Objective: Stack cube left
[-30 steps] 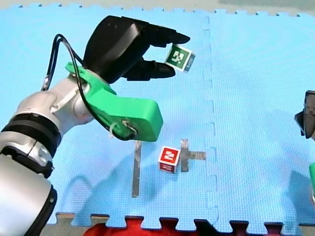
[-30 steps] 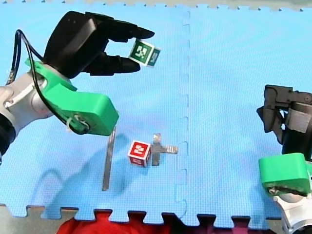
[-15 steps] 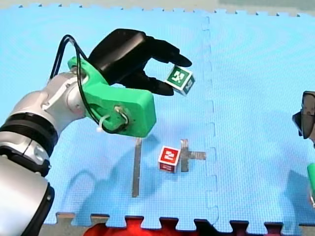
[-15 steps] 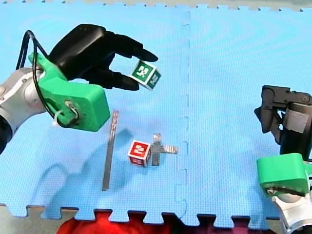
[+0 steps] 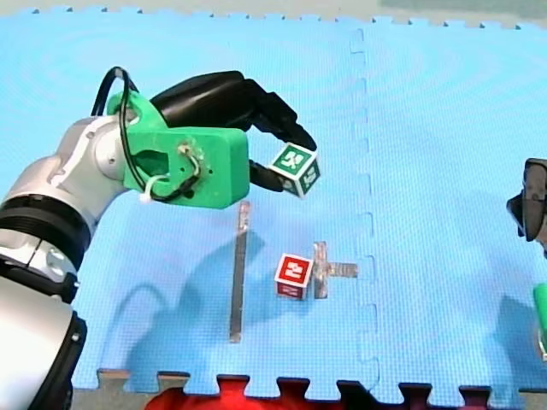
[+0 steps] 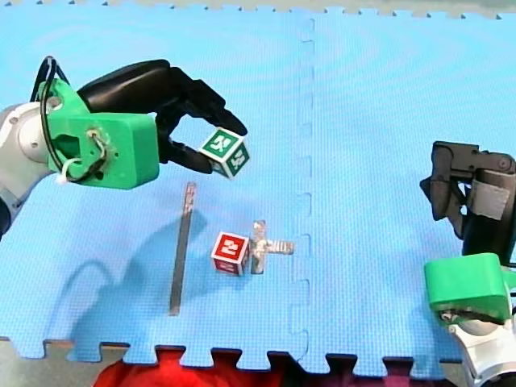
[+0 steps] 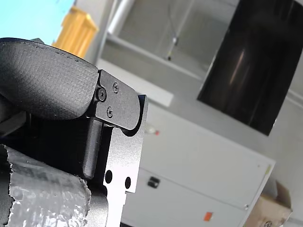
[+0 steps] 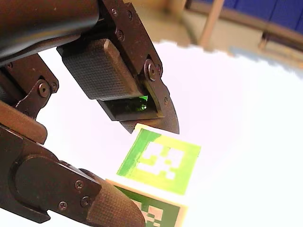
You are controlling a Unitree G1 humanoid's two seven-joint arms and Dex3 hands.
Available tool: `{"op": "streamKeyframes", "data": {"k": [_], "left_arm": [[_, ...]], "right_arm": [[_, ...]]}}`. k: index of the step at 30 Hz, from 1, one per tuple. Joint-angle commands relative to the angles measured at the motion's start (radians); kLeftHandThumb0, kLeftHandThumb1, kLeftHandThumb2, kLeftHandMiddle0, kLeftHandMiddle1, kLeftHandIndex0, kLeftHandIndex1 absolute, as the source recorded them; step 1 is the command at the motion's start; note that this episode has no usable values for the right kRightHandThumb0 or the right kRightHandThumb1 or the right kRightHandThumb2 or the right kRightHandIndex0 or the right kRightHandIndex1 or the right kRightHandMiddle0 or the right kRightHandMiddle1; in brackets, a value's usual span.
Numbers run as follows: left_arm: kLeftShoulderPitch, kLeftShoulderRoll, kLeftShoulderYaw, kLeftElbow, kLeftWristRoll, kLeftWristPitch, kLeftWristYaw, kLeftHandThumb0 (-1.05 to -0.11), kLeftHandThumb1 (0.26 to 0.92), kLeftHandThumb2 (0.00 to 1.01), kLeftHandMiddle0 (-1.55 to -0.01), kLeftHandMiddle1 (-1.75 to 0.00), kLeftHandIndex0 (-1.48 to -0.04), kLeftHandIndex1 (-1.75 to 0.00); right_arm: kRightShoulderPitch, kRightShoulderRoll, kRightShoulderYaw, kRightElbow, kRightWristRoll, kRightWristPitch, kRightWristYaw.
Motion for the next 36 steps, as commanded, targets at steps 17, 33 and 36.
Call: {"op": "streamKeyframes", "data": {"k": [17,33,36], "left_arm": [[0.169,0.044,-0.027,-0.207,0.096,0.049,0.086,-0.475,0.817,0.0,-0.91,-1.75,-1.28,-0.01],[0.295,-0.015,-0.09,-0.13,0.314,-0.107,0.783,-0.442,0.842,0.01,-0.94,-1.75,-1.28,0.0],[0.294,-0.02,-0.092,-0.118,0.321,-0.11,0.814,-0.437,0.852,0.01,-0.95,-1.75,-1.28,0.0]], "right_arm": [[0.002,-0.007,-0.008,-0.011,0.011,0.017,0.001],[-0.006,-0.004,-0.005,-0.018,0.014,0.024,0.008],[-0.005,-0.001,-0.004,-0.021,0.014,0.027,0.008]]}}
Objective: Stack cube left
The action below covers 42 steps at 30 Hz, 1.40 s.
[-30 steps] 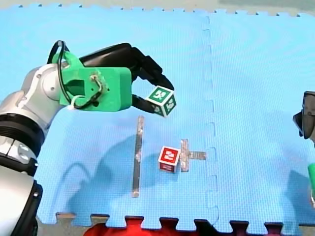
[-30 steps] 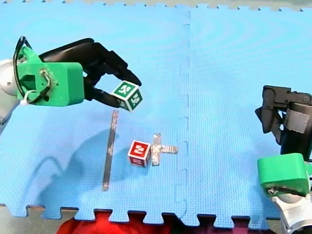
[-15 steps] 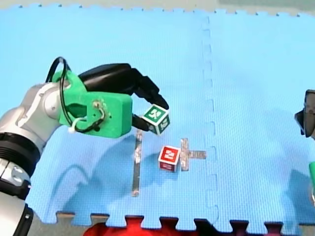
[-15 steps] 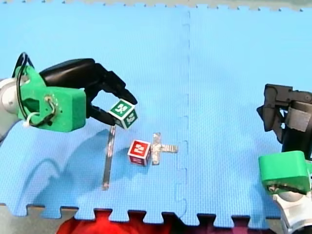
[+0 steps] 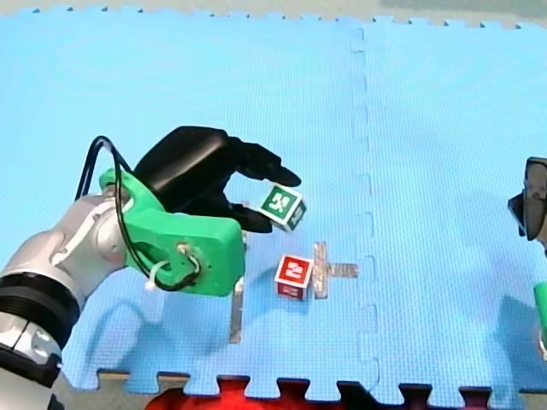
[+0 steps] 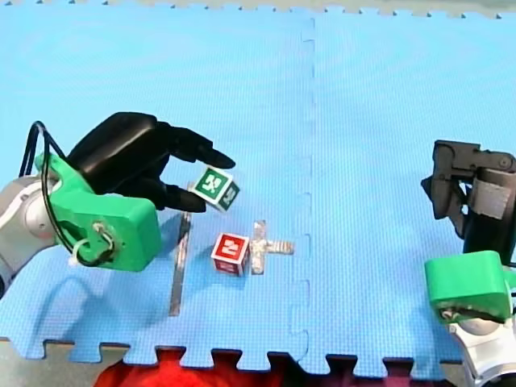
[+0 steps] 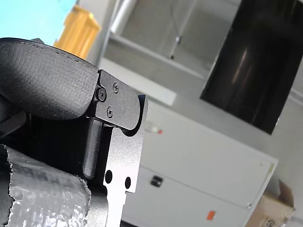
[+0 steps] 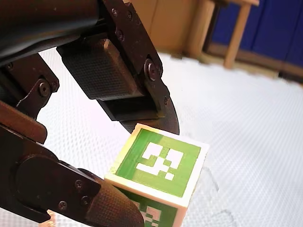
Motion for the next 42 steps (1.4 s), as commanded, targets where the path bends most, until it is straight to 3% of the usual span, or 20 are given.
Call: {"op": "streamKeyframes", "data": {"k": [1,9,15,25,34,42], "left_arm": [[0.04,-0.016,-0.029,0.063,0.062,-0.063,0.22,-0.437,0.856,0.02,-0.95,-1.75,-1.28,0.0],[0.027,-0.023,-0.045,0.1,0.072,-0.097,0.27,-0.445,0.876,0.02,-0.95,-1.75,-1.26,0.0],[0.0,-0.012,-0.072,0.127,0.078,-0.13,0.218,-0.443,0.881,0.01,-0.95,-1.75,-1.26,0.0],[-0.012,0.0,-0.048,0.12,-0.008,-0.135,0.003,-0.447,0.874,0.01,-0.95,-1.75,-1.27,0.0],[-0.029,0.013,-0.019,0.114,-0.092,-0.122,-0.23,-0.448,0.838,0.0,-0.94,-1.75,-1.27,0.0],[-0.029,0.013,0.004,0.095,-0.124,-0.087,-0.298,-0.452,0.83,0.0,-0.94,-1.75,-1.27,0.0]], "right_arm": [[-0.006,-0.004,-0.006,-0.013,0.008,0.013,0.003],[-0.003,0.0,-0.006,-0.023,0.011,0.022,0.008],[0.001,0.002,-0.008,-0.036,0.014,0.034,0.014],[0.002,0.001,-0.011,-0.037,0.022,0.036,0.023],[0.006,0.002,-0.01,-0.04,0.013,0.041,0.012],[0.011,0.006,-0.009,-0.049,0.008,0.05,0.006]]}}
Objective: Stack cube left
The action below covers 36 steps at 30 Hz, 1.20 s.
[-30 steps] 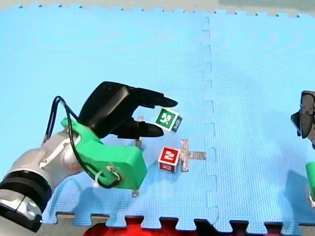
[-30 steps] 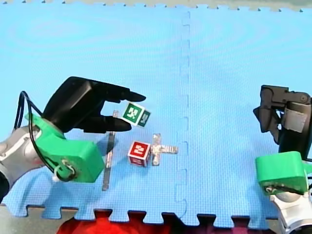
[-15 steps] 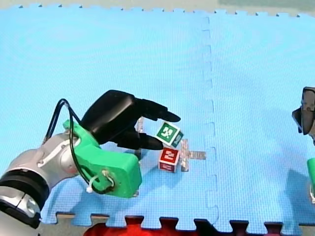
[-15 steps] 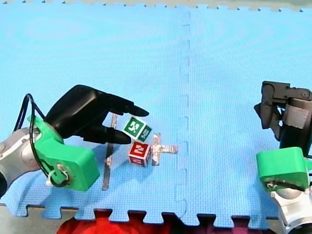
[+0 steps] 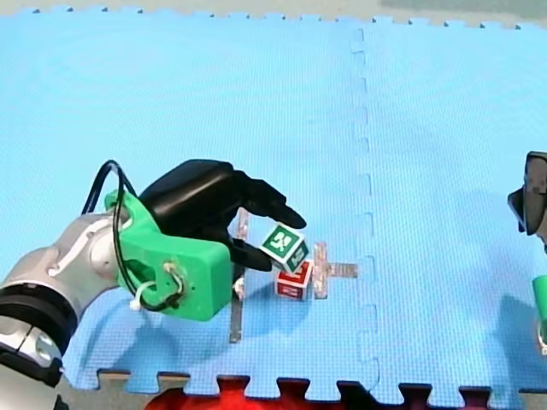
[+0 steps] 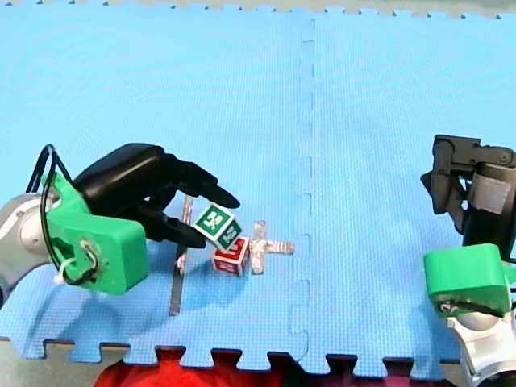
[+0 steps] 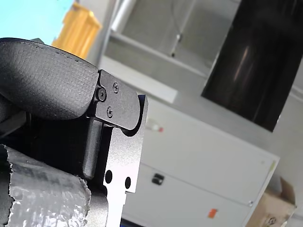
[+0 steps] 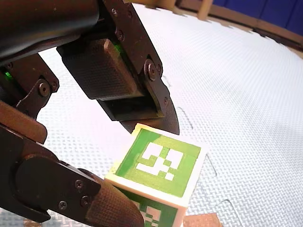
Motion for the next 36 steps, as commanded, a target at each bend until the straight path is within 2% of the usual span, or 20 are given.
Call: {"op": "streamKeyframes", "data": {"k": [1,13,26,36], "left_arm": [[-0.006,0.006,0.005,-0.006,-0.005,0.009,-0.007,-0.452,0.829,0.0,-0.94,-1.75,-1.27,0.0],[-0.012,0.008,0.008,-0.016,-0.001,0.031,-0.045,-0.462,0.824,0.0,-0.92,-1.75,-1.27,0.0],[-0.015,0.003,-0.01,-0.09,0.019,0.07,-0.054,-0.476,0.828,0.0,-0.94,-1.65,-1.25,0.0],[-0.013,0.004,-0.016,-0.102,0.022,0.076,-0.06,-0.477,0.839,0.0,-0.97,-1.54,-1.25,0.0]], "right_arm": [[0.003,-0.001,-0.003,-0.005,0.003,0.003,-0.005],[0.002,0.003,-0.001,-0.004,-0.002,0.007,-0.012],[-0.006,0.012,0.005,0.004,-0.004,0.011,-0.023],[0.001,0.02,0.007,-0.014,-0.01,0.028,-0.032]]}}
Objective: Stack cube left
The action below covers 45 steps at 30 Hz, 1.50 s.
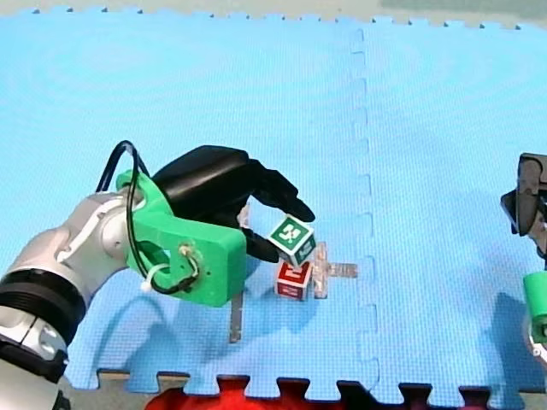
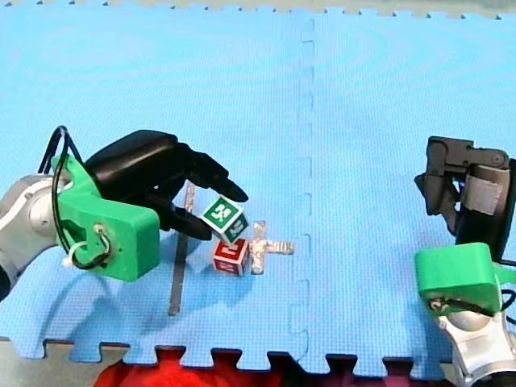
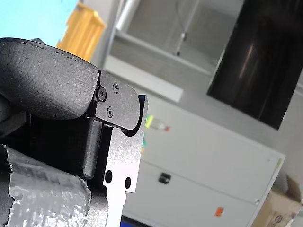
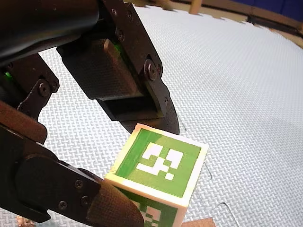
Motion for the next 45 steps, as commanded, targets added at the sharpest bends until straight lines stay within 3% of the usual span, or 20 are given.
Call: {"op": "streamKeyframes", "data": {"k": [1,5,10,15,32,45], "left_arm": [[0.002,0.003,-0.002,-0.011,0.001,0.006,-0.003,-0.476,0.839,0.0,-0.98,-1.53,-1.25,0.0],[0.01,-0.001,-0.011,-0.047,0.011,0.029,-0.002,-0.473,0.842,0.0,-0.98,-1.51,-1.24,0.0],[0.013,0.0,-0.035,-0.08,0.051,0.054,0.021,-0.468,0.844,0.0,-0.98,-1.49,-1.24,0.0],[0.011,0.002,-0.045,-0.083,0.072,0.06,0.04,-0.461,0.847,0.0,-0.99,-1.49,-1.24,0.0],[-0.007,0.0,-0.066,-0.049,0.097,0.035,0.081,-0.452,0.852,0.0,-0.99,-1.56,-1.26,-0.01],[-0.014,-0.005,-0.066,-0.031,0.093,0.025,0.086,-0.441,0.852,0.0,-0.98,-1.6,-1.26,0.0]], "right_arm": [[0.003,0.001,0.0,-0.009,-0.006,0.008,-0.012],[0.0,0.001,0.004,-0.008,-0.025,0.019,-0.038],[-0.004,0.0,0.009,-0.002,-0.029,0.015,-0.047],[-0.003,-0.002,0.007,-0.005,-0.02,0.008,-0.039],[0.008,-0.007,0.003,-0.036,-0.001,0.011,-0.014],[0.012,-0.009,-0.002,-0.044,0.01,0.011,0.006]]}}
